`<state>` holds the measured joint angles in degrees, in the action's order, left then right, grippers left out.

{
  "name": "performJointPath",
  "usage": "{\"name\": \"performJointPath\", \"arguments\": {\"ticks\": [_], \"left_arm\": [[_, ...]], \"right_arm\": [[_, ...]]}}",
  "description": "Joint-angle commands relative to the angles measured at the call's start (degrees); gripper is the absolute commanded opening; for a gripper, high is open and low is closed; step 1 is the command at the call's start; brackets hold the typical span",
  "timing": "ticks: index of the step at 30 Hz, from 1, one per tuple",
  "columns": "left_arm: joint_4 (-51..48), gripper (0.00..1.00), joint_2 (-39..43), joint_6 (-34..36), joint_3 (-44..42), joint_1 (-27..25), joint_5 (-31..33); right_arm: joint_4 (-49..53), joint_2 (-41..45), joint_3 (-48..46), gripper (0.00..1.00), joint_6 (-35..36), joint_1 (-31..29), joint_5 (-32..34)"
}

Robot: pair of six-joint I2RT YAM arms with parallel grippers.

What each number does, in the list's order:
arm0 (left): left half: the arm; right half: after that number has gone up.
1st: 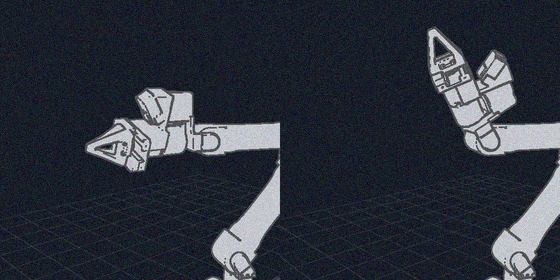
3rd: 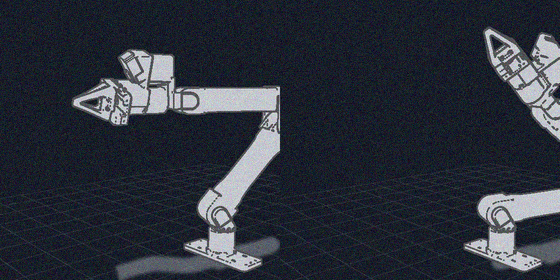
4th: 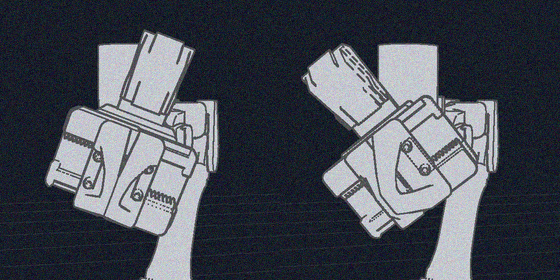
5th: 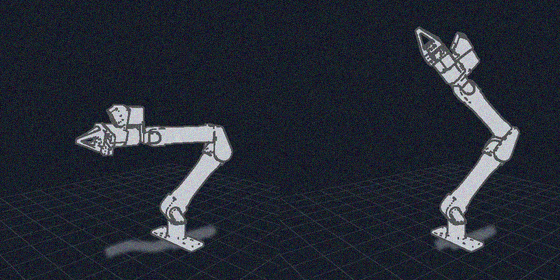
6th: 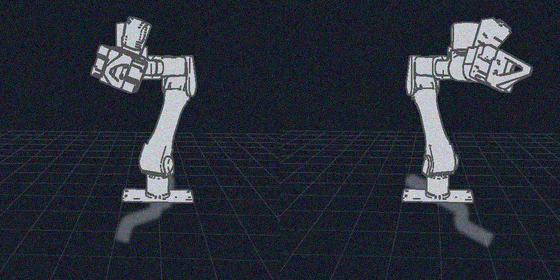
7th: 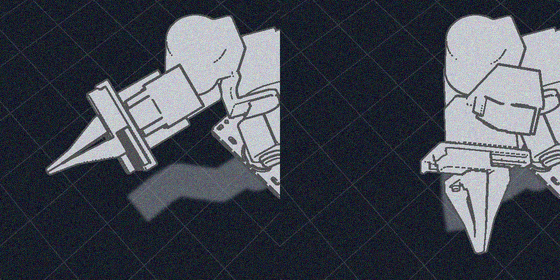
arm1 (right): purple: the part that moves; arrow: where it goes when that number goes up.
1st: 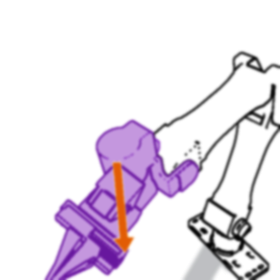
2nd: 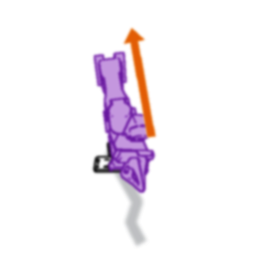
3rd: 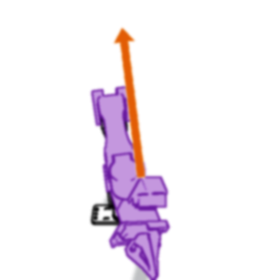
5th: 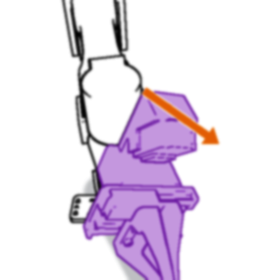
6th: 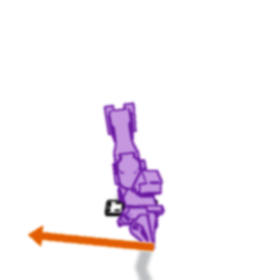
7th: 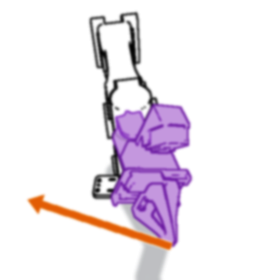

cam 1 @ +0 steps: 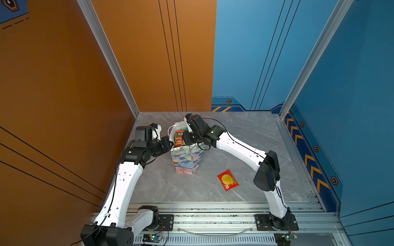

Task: Place the snacks into the paper bag
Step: 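Open the right gripper and raise it out of the bag, then move the right gripper down to the red-yellow snack packet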

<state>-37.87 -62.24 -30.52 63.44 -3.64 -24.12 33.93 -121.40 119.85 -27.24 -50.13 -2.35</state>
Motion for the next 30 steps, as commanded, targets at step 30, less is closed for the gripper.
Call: {"name": "performJointPath", "arguments": {"ticks": [30], "left_arm": [[3.32, 0.00, 1.28, -0.08, -0.38, 1.00, -2.36]], "right_arm": [[-9.58, 56.32, -75.09, 0.42, -27.44, 8.73, 1.38]]}}
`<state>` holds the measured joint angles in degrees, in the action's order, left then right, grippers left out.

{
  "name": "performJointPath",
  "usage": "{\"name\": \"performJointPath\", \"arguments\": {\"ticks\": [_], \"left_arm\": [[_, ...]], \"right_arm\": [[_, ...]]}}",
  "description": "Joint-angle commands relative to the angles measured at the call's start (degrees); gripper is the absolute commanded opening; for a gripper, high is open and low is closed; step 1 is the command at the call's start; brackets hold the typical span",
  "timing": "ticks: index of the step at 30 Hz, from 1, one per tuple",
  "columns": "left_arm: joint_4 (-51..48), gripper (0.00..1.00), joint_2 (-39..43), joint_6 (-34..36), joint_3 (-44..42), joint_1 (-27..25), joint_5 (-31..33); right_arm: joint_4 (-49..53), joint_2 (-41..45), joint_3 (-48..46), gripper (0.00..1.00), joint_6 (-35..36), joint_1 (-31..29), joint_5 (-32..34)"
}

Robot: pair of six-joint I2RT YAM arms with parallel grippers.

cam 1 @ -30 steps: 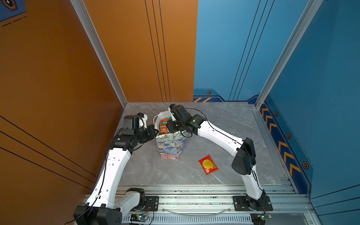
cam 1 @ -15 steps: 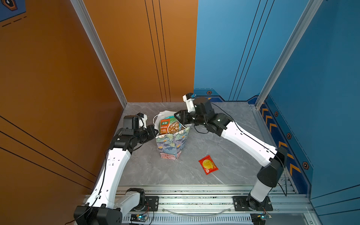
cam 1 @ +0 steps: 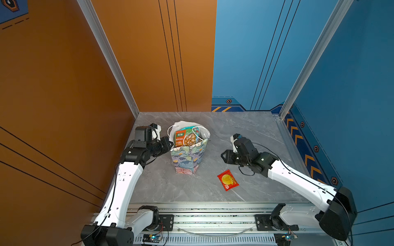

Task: Place the snacks into the paper bag
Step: 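Move the right gripper down to the red-yellow snack packet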

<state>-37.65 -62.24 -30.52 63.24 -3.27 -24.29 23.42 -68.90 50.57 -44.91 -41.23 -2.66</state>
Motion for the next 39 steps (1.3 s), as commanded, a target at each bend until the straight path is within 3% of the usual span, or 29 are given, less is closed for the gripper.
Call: {"name": "performJointPath", "arguments": {"ticks": [1, 5, 11, 20, 30, 39], "left_arm": [[3.15, 0.00, 1.16, -0.12, -0.09, 0.64, -2.33], [3.11, 0.00, 0.98, -0.09, 0.21, 0.63, -2.86], [3.19, 0.00, 1.64, -0.18, -0.38, 0.63, -2.70], [3.91, 0.00, 1.66, -0.74, -0.44, 0.54, -2.99], [3.90, 0.00, 1.94, -0.77, -0.79, 0.54, -3.00], [3.95, 0.00, 1.85, -0.74, -0.73, 0.54, -2.95]], "right_arm": [[-0.38, 5.49, -9.23, 0.42, -12.93, -0.35, 1.23], [-2.47, 10.53, -17.75, 0.42, -20.91, -1.36, 1.13], [2.10, 16.65, -22.08, 0.42, -27.48, -5.11, 3.35], [-4.92, 19.74, -30.99, 0.43, -36.50, -7.44, 3.45], [-13.51, 18.18, -35.62, 0.45, -41.23, -7.51, 3.96], [-22.78, 10.29, -35.66, 0.45, -42.71, -7.68, 3.84]]}}
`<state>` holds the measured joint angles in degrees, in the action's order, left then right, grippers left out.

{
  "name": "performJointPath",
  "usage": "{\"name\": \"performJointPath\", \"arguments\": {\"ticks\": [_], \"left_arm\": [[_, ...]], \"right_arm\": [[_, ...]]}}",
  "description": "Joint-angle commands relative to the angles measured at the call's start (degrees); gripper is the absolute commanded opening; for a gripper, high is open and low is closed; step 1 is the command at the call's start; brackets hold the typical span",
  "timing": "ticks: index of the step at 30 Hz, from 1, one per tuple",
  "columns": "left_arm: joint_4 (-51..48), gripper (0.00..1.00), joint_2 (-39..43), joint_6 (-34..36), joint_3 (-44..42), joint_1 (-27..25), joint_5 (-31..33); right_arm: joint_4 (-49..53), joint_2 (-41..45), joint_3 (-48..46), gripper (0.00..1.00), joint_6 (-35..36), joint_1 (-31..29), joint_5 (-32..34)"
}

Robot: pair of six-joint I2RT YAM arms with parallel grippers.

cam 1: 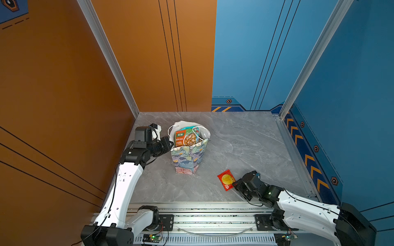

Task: Place the snacks into the paper bag
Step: 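Move the right gripper down to the red-yellow snack packet, then close the right gripper on the red-yellow packet and lift it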

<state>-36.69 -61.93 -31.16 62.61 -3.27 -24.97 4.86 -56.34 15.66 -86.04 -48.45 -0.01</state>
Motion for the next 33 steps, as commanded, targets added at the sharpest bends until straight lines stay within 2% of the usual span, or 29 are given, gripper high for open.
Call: {"name": "performJointPath", "arguments": {"ticks": [1, 6, 8, 13, 17, 29, 33], "left_arm": [[2.94, 0.00, 1.62, -0.09, -0.14, 0.54, -2.23], [2.94, 0.00, 1.73, -0.06, -0.24, 0.54, -2.18], [2.94, 0.00, 1.64, -0.06, -0.30, 0.54, -2.18], [2.94, 0.00, 1.37, -0.02, -0.34, 0.55, -2.24], [2.94, 0.00, 1.20, 0.18, -0.33, 0.63, -2.27], [2.94, 0.00, 1.03, 0.35, -0.40, 0.72, -2.29], [2.98, 0.00, 0.72, 0.33, -0.25, 0.72, -2.50]], "right_arm": [[-5.38, -3.19, -0.63, 0.45, -1.82, -0.59, 1.49], [-10.91, -8.14, -0.29, 0.44, -3.23, -1.09, 2.53], [-11.92, -10.14, -0.02, 0.39, -3.30, -1.06, 3.01], [-14.31, -13.24, 0.23, 0.17, -3.11, -1.03, 5.13], [-12.46, -13.19, 2.33, 0.01, 0.06, -0.39, 6.66], [7.81, -2.04, 17.81, 0.00, 17.23, 2.07, 14.45], [11.32, -1.40, 22.37, 0.00, 22.22, 4.59, 14.12]]}}
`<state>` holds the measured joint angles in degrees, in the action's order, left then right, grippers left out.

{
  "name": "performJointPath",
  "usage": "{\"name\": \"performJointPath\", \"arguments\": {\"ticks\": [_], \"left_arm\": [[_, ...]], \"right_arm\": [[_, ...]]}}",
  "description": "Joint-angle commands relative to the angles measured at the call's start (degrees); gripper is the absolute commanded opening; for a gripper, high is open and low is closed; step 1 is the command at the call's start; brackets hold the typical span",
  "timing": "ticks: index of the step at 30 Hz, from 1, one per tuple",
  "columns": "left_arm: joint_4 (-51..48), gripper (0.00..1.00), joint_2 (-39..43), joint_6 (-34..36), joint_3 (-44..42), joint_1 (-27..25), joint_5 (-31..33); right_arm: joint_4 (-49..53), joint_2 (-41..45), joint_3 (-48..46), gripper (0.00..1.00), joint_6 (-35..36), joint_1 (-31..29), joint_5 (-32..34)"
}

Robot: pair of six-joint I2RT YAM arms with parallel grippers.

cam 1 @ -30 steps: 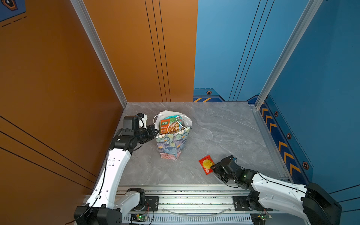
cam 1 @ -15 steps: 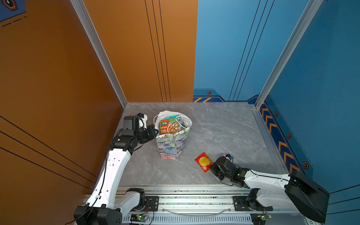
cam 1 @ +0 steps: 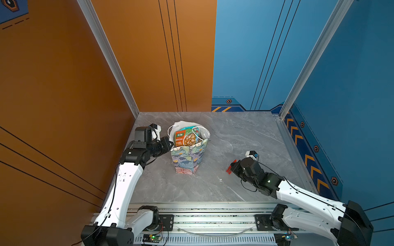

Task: Place the snacks into the paper bag
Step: 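Close the right gripper on the red-yellow packet and lift it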

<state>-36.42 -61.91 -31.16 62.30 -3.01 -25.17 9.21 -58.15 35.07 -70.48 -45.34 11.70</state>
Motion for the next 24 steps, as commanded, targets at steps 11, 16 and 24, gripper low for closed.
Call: {"name": "performJointPath", "arguments": {"ticks": [11, 16, 24], "left_arm": [[2.67, 0.00, 0.45, 0.25, 0.26, 0.46, -2.52], [2.67, 0.00, 0.69, 0.29, 0.35, 0.46, -2.75], [2.28, 0.00, 0.83, 0.34, 0.48, 0.54, -3.03]], "right_arm": [[6.12, -8.78, 20.77, 0.00, 22.81, 9.02, -4.14], [5.84, -17.48, 34.50, 0.00, 29.51, 10.01, -8.06], [4.72, -30.71, 55.51, 0.00, 35.19, 10.17, -16.46]]}}
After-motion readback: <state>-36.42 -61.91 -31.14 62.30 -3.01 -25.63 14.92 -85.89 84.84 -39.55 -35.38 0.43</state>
